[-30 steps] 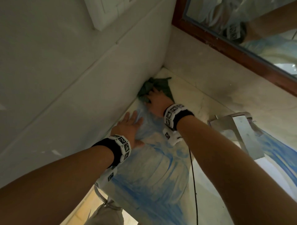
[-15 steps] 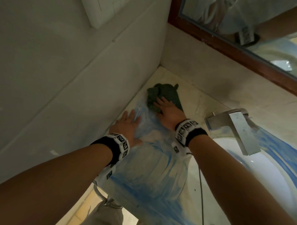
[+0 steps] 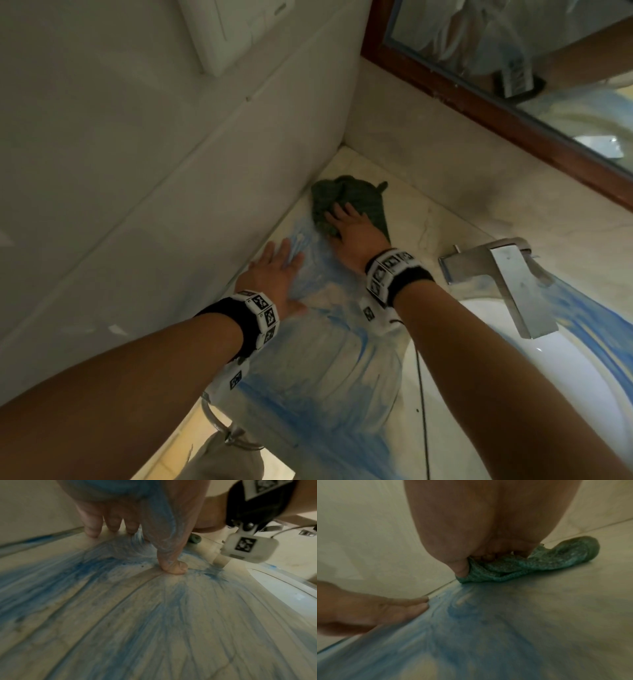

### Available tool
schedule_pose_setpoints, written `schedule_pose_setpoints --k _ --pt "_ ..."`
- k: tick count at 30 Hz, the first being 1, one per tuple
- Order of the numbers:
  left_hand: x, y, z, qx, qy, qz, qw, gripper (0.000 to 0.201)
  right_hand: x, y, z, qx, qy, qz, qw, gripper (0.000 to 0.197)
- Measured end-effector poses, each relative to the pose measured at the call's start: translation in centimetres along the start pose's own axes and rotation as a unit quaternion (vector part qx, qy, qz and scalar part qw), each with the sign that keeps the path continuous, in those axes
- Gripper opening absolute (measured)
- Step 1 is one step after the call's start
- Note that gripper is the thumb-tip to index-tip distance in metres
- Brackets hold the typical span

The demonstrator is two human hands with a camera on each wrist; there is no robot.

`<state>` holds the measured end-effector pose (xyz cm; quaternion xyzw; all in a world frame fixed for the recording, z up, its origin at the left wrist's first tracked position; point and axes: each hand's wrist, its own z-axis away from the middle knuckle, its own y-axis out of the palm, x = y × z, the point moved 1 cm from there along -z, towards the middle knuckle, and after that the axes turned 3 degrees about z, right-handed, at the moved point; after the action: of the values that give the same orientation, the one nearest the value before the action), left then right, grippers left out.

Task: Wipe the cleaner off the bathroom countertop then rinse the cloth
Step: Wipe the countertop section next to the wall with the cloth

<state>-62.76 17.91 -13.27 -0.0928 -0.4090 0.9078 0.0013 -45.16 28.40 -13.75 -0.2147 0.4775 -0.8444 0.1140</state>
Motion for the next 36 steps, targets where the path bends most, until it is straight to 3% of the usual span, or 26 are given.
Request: schedule_pose_setpoints --k 6,17,21,30,36 --pt "0.1 -0.2 0.3 0.012 -0.005 0.008 1.000 0.108 1.4 -0.6 -1.7 0.015 -0.009 0.026 1.000 0.058" --pt "0.0 -0.6 0.5 0.027 -0.002 0.011 1.000 0.109 -3.5 4.2 11.4 0.013 0.059 -0.040 0.997 0.061" --pt "0.2 -0.5 0.5 0.027 0.004 0.011 1.000 0.109 -3.0 3.3 9.7 0.025 0.061 -0.037 0.997 0.060" --pt "1.1 -0.8 0.6 0.017 -0.003 -0.003 1.000 0.109 1.2 -0.9 0.2 -0.009 0.074 -0.046 0.996 0.058" --pt "1.1 -1.2 1.2 0.024 -0.005 0.004 1.000 0.108 0.4 1.8 4.7 -0.013 0.074 -0.052 0.996 0.059"
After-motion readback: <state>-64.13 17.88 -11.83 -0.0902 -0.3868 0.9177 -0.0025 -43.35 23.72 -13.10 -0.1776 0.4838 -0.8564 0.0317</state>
